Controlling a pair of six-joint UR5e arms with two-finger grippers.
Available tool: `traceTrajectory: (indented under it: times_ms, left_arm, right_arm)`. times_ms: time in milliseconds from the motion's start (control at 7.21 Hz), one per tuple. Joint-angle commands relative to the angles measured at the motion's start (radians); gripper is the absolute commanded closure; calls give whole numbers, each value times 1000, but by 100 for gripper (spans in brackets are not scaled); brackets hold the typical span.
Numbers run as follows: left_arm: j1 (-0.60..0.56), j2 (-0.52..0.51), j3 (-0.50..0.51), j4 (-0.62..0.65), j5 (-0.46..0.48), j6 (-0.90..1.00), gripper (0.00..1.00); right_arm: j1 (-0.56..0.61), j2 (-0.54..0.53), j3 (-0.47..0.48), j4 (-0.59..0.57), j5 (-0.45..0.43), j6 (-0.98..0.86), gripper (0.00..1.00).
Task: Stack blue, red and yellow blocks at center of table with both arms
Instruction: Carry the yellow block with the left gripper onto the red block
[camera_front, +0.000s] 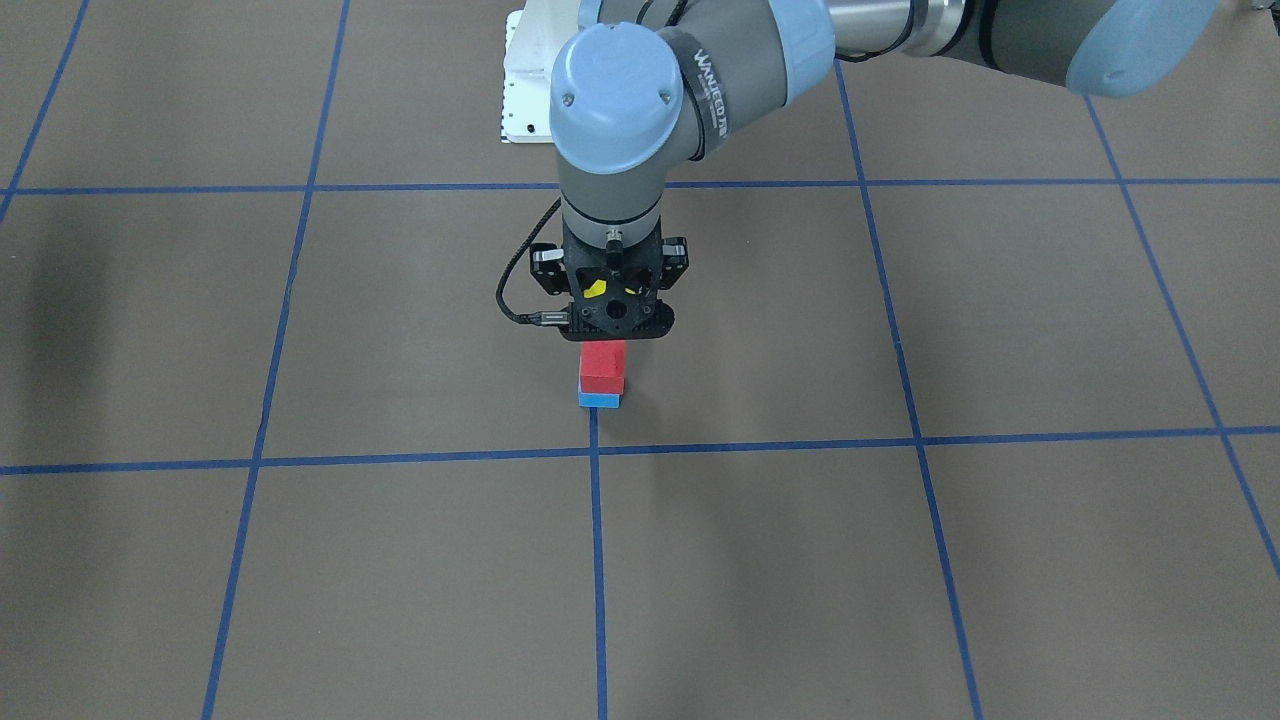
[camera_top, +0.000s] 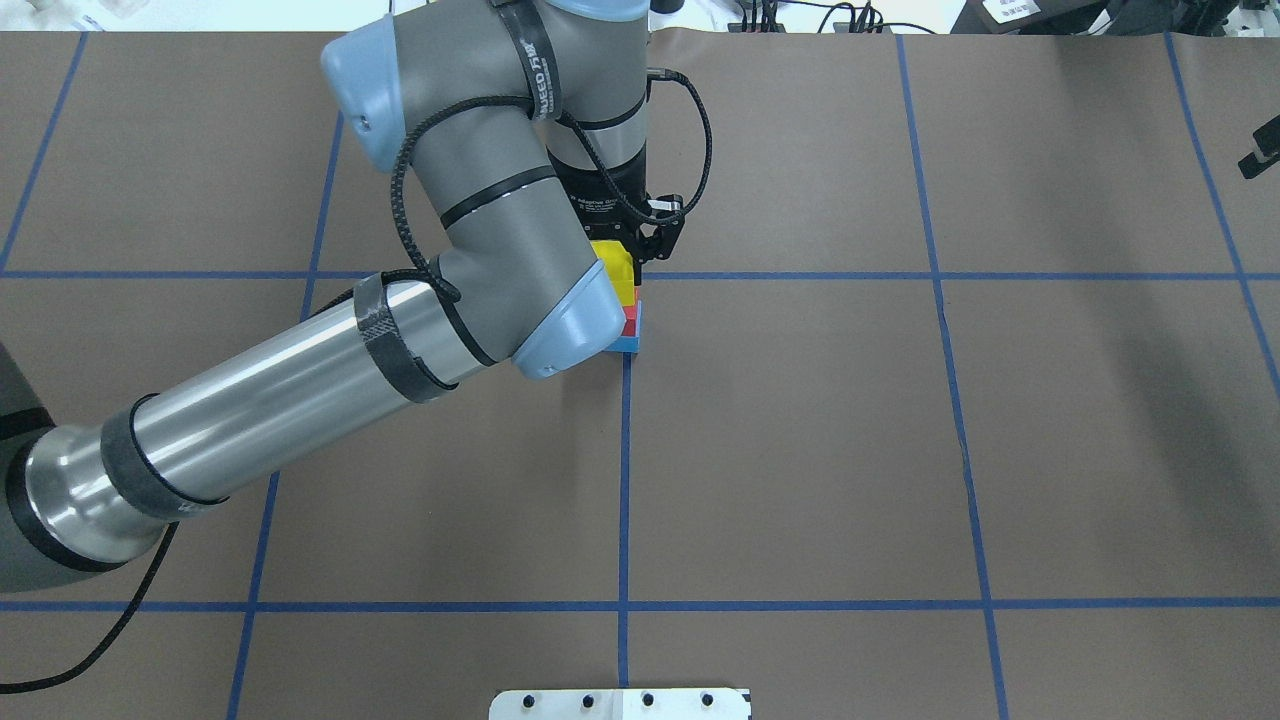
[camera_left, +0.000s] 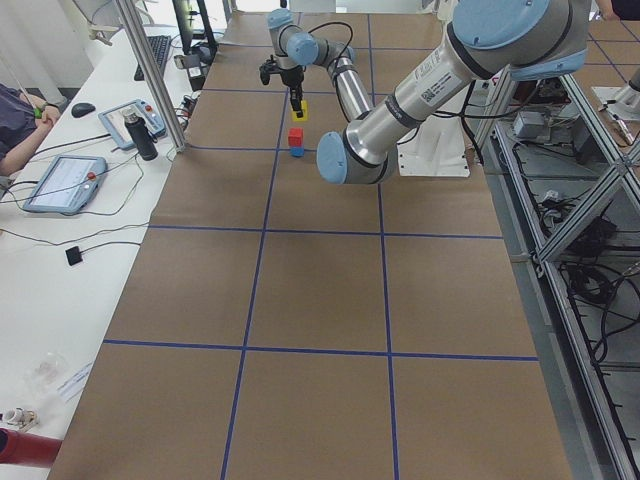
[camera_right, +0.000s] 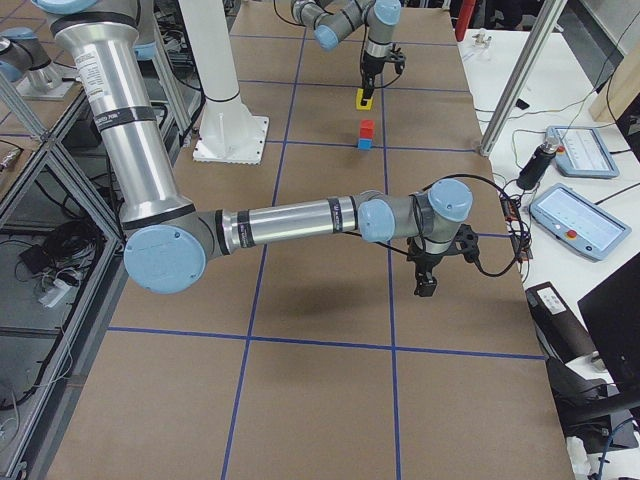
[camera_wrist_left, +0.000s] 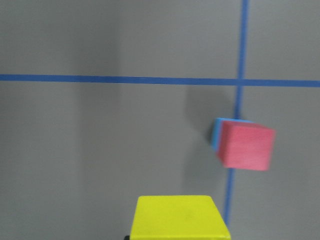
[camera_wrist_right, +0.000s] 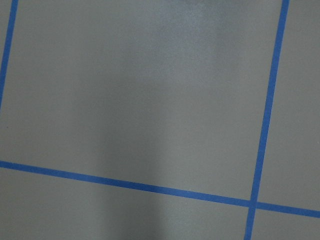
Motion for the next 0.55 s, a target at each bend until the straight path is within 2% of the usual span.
traceTrajectory:
  times_ms: [0, 416]
  left_arm:
    - [4, -21, 73, -64, 1, -8, 100]
    - [6, -24, 125, -98, 1, -7, 100]
  right_arm:
    - [-1, 1, -2, 0, -1, 0, 1]
    - [-1, -1, 0, 2, 0, 0, 1]
